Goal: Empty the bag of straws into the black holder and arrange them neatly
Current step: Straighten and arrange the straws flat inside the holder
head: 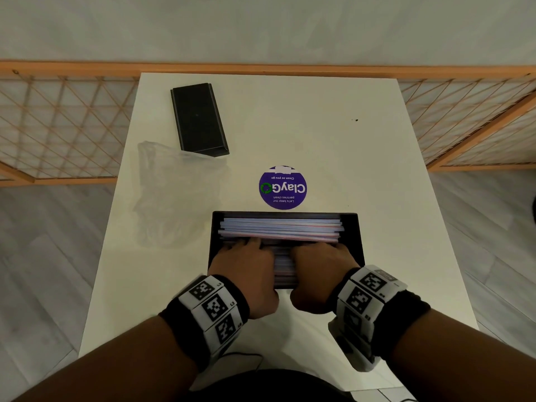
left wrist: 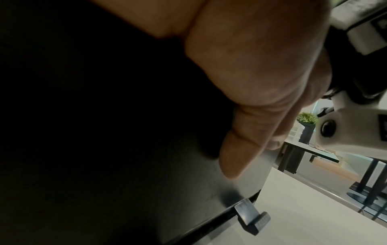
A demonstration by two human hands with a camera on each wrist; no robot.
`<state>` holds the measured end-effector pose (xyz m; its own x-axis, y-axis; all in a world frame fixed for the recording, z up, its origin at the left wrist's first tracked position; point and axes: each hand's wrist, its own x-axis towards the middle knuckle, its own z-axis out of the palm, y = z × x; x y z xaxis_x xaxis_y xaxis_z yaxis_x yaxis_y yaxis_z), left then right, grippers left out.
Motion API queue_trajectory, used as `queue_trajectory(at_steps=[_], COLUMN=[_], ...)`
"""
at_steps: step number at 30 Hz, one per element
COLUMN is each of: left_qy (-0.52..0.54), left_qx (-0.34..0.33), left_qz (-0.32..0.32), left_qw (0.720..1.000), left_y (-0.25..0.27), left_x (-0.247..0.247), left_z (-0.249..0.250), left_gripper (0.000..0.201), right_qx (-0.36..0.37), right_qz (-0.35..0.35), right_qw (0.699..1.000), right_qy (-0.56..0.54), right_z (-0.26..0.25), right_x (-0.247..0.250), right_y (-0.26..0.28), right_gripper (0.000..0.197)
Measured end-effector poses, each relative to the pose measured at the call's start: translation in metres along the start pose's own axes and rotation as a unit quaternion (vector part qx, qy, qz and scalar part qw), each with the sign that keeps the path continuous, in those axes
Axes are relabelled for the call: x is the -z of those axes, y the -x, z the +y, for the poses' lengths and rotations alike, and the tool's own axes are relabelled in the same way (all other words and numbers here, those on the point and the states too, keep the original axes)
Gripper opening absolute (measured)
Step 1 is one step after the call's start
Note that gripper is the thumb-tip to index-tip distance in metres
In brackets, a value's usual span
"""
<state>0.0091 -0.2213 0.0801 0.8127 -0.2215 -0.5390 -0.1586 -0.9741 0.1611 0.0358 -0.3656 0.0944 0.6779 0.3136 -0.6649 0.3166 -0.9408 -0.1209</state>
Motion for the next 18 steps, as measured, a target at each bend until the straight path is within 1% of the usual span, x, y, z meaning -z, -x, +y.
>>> queue_trajectory(at_steps=[3, 9, 11, 12, 14, 16, 17, 18], left_qy=[0.003, -0.003, -0.018, -0.022, 0.0, 0.032, 0.031, 0.014], left_qx=[0.001, 0.006, -0.004, -0.017, -0.034, -0.036, -0.037, -0.039], left_qz=[-0.003, -0.009, 0.003, 0.011, 0.016, 0.02, 0.03, 0.041], left_qw=[1.0, 1.0, 1.0, 1.0, 0.999, 0.999, 0.998, 0.998], left_y=[0.0, 0.001, 0.002, 0.001, -0.001, -0.001, 0.0, 0.001], left_x=[0.001, 0.003, 0.005, 0.006, 0.006, 0.008, 0.008, 0.007], left_z=[0.0, 0.002, 0.006, 0.009, 0.013, 0.012, 0.011, 0.009], left_gripper=[0.05, 0.048, 0.046, 0.045, 0.048, 0.048, 0.046, 0.044], right_qx=[0.0, 0.002, 0.01, 0.017, 0.034, 0.051, 0.056, 0.057], right_qz=[0.003, -0.005, 0.005, 0.01, 0.011, 0.016, 0.018, 0.022], right_qw=[1.0, 1.0, 1.0, 1.0, 0.999, 0.999, 0.998, 0.998], right_qy=[-0.012, -0.009, 0.01, 0.022, 0.029, 0.009, -0.002, -0.01], right_z=[0.0, -0.001, -0.004, -0.006, -0.012, -0.013, -0.012, -0.009], right_x=[-0.001, 0.002, 0.003, 0.004, 0.007, 0.009, 0.009, 0.008], right_y=[-0.001, 0.001, 0.002, 0.002, 0.002, 0.005, 0.006, 0.007], right_gripper=[0.038, 0.033, 0.034, 0.038, 0.043, 0.029, 0.024, 0.026])
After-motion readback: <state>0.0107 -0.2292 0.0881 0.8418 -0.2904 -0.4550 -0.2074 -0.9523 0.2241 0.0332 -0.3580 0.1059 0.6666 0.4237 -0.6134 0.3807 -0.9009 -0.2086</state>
